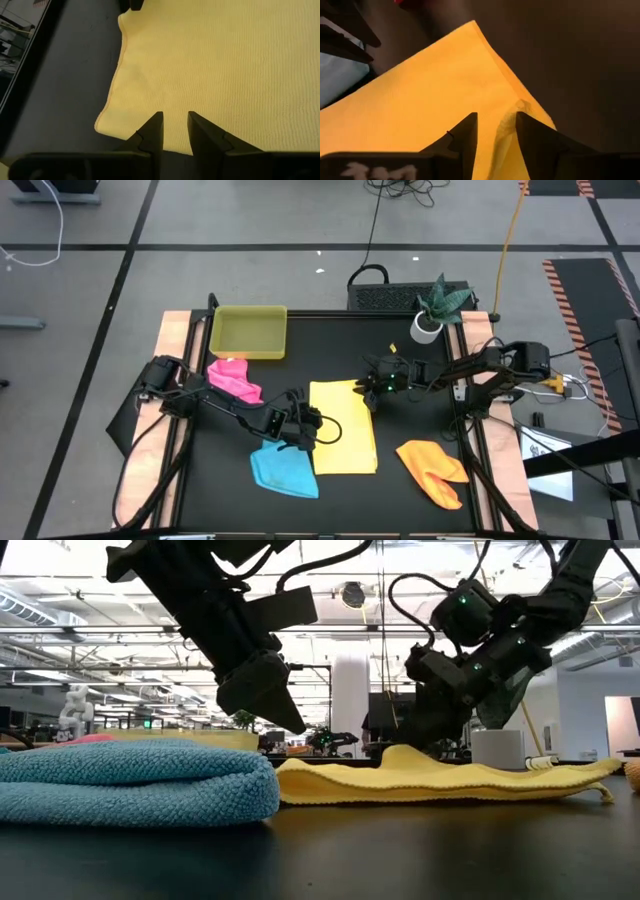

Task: Fold microfiber towels
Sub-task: Fold the yellow microfiber cloth

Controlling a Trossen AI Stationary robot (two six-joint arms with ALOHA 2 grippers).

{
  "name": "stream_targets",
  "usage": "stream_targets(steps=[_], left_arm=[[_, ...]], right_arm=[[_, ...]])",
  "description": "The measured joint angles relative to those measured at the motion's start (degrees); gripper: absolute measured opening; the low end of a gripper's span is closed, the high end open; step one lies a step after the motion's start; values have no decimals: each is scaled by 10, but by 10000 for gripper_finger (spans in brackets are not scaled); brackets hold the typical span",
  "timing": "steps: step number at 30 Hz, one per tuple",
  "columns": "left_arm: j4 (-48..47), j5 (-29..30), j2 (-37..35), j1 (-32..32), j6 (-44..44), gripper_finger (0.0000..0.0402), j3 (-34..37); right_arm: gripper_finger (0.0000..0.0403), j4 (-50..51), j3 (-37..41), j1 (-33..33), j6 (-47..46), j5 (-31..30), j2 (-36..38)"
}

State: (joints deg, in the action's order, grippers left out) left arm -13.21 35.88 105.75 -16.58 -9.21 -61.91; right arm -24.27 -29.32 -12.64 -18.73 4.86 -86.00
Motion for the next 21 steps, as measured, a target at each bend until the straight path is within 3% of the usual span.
stream_targets(steps=[9, 15, 21], left_arm=[[0, 0, 0, 0, 0, 92, 0], [0, 0, 0, 0, 2, 92, 0], [0, 0, 0, 0, 3, 92, 0]], right_arm=[[12, 27, 0, 0, 25, -4, 0], [4, 4, 0, 12, 87, -13, 0], [2, -47, 0, 47, 204, -73, 18]])
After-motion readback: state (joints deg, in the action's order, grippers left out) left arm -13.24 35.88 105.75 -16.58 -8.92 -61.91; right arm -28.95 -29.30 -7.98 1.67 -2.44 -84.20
